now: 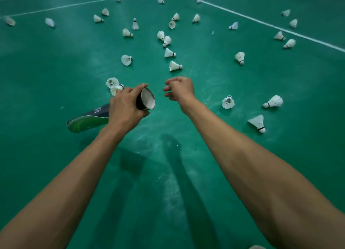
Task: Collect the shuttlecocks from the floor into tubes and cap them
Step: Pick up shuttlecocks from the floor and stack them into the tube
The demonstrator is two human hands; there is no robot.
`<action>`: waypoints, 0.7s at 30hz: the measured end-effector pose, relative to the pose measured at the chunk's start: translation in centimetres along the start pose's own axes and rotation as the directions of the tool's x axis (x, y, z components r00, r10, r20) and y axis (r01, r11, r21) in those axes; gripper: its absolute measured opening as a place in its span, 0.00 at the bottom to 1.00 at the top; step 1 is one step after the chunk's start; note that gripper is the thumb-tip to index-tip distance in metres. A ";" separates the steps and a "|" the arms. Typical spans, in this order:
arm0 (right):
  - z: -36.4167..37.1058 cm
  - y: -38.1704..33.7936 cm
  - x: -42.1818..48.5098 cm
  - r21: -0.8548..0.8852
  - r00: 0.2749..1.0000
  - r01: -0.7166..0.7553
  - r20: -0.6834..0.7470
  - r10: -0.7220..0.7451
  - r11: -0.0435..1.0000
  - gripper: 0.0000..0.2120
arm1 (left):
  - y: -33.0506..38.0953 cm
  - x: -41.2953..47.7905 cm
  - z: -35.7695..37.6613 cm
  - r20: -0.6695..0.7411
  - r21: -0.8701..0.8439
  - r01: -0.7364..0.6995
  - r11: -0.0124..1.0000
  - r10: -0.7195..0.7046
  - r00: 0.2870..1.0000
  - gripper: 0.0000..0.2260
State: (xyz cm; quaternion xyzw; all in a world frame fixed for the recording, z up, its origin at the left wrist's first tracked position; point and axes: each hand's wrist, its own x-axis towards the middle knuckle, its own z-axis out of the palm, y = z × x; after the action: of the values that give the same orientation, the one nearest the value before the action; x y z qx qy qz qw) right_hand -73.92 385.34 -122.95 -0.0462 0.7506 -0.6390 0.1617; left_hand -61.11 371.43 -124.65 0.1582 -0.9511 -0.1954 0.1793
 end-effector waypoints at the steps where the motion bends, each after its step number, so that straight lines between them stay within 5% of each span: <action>1: -1.1 1.0 1.0 -0.054 0.998 -0.027 -0.050 0.024 0.998 0.09 | 0.8 0.5 0.6 0.011 0.010 0.010 1.000 -0.010 1.000 0.39; 7: -6.3 4.9 4.6 -0.219 0.998 -0.065 -0.026 0.061 0.974 0.11 | 6.3 3.0 4.4 0.087 0.081 0.001 0.997 -0.008 0.996 0.41; 13: -7.4 5.9 8.6 -0.107 0.981 -0.177 -0.097 0.167 0.978 0.07 | 9.9 5.0 4.9 0.250 0.081 0.021 0.996 -0.041 0.967 0.46; 17: -6.6 5.2 11.1 0.044 0.947 -0.260 -0.182 0.263 0.965 0.05 | 11.3 5.9 3.4 0.174 -0.039 0.131 0.991 -0.123 0.977 0.46; 21: -5.1 6.4 10.3 0.102 0.926 -0.303 -0.205 0.318 0.948 0.09 | 12.2 6.1 4.2 0.169 -0.018 0.085 0.996 -0.080 0.982 0.46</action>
State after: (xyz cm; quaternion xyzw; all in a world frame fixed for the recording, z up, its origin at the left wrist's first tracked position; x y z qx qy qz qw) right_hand -84.29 388.43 -130.36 0.1493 0.7392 -0.6320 0.1786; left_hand -71.05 381.10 -121.34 0.1781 -0.9529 -0.2274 0.0921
